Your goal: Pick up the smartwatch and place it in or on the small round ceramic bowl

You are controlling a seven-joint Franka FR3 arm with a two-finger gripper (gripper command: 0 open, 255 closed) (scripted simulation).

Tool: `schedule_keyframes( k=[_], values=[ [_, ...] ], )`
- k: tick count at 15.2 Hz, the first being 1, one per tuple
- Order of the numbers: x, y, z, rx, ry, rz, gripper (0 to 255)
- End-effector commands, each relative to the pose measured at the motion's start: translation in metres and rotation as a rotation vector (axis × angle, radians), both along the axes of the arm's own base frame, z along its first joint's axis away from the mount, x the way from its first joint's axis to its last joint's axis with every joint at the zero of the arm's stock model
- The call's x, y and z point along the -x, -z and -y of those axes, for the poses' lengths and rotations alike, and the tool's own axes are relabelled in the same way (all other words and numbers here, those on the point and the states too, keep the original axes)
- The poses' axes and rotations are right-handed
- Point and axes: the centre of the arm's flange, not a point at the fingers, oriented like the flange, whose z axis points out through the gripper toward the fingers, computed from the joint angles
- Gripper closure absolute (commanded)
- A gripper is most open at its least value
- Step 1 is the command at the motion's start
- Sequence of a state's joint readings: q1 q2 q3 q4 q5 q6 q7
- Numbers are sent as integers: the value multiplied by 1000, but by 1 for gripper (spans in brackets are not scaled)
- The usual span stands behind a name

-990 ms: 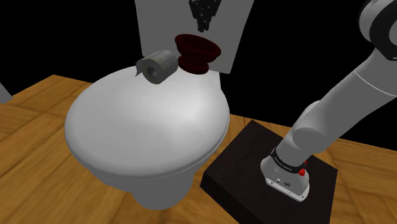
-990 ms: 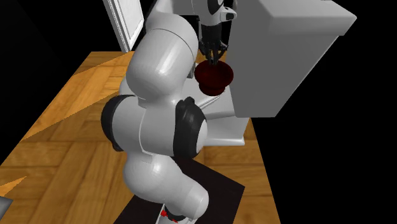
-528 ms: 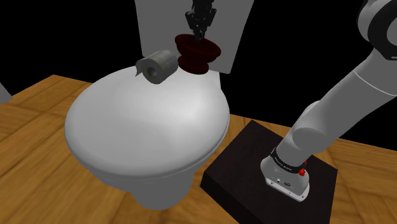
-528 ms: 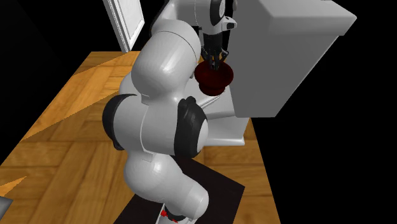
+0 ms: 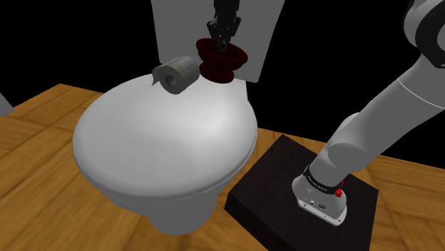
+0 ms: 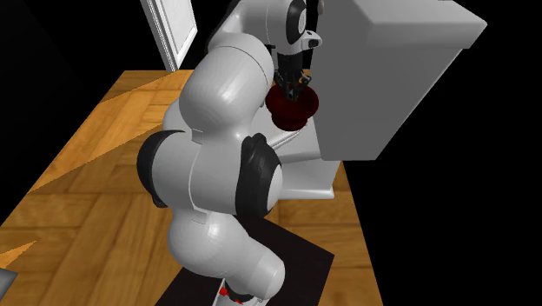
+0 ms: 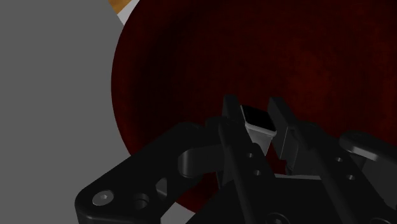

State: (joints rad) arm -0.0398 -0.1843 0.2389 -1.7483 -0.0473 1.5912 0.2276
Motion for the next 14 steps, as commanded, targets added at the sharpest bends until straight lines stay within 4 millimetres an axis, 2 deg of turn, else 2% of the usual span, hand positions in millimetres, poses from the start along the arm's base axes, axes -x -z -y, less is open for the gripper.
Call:
schedule_keyframes(
  k=[1, 3, 4, 9, 13, 14],
  values=[
    [0, 0, 0, 0, 0, 0, 255],
    [0, 0, 0, 0, 0, 0, 255],
    [0, 0, 0, 0, 0, 0, 0],
    [0, 0, 0, 0, 0, 0, 0],
    [2, -50, -4, 0, 0, 0, 0],
    [2, -50, -4, 0, 0, 0, 0]
  ],
)
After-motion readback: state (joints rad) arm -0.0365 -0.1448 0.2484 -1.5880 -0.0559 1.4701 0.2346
